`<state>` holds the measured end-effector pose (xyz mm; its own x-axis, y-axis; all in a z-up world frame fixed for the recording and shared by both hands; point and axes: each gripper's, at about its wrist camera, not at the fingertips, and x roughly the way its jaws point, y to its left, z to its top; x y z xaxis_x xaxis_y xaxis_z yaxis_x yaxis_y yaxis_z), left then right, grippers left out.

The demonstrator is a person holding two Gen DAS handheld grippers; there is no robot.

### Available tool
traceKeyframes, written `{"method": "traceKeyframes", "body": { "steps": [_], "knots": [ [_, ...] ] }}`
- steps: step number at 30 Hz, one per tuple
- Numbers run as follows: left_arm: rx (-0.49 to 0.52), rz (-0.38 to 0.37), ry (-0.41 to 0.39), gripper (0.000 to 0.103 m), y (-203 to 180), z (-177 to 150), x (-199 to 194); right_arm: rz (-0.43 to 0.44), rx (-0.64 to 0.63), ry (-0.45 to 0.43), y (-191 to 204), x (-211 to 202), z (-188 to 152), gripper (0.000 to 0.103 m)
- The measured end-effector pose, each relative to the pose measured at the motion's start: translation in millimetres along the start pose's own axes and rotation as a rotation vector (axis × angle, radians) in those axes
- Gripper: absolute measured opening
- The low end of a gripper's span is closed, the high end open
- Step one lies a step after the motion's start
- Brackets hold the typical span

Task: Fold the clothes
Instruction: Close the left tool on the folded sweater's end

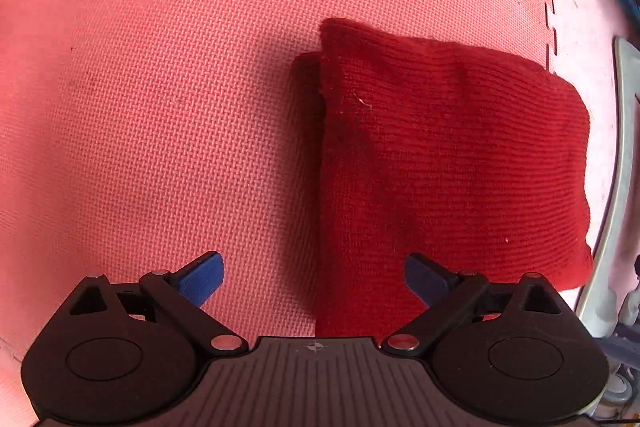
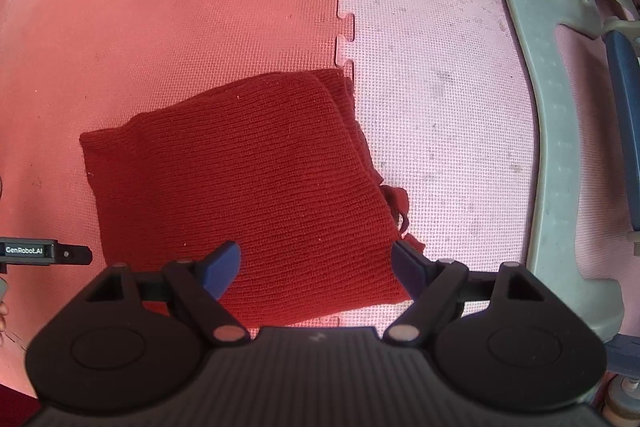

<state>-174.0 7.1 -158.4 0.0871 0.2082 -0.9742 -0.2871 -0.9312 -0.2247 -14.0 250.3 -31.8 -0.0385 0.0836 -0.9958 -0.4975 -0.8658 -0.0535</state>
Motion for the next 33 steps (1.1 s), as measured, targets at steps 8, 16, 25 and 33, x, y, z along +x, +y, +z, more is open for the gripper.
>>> {"method": "traceKeyframes", "body": {
  "steps": [8, 16, 25, 33],
  "knots": [
    [-0.071, -0.174, -0.087, 0.098, 35, 3, 59, -0.017, -0.044, 0.044, 13, 23, 4, 0.083],
    [-0.025, -0.248, -0.133, 0.098, 27, 3, 71, -0.037, -0.072, 0.093, 26, 35, 5, 0.083],
    [-0.056, -0.341, -0.169, 0.098, 21, 15, 83, -0.027, -0.119, 0.123, 45, 41, 17, 0.083],
    [0.021, -0.436, -0.227, 0.101, 6, 15, 100, -0.017, -0.134, 0.107, 51, 37, 25, 0.083]
  ]
}}
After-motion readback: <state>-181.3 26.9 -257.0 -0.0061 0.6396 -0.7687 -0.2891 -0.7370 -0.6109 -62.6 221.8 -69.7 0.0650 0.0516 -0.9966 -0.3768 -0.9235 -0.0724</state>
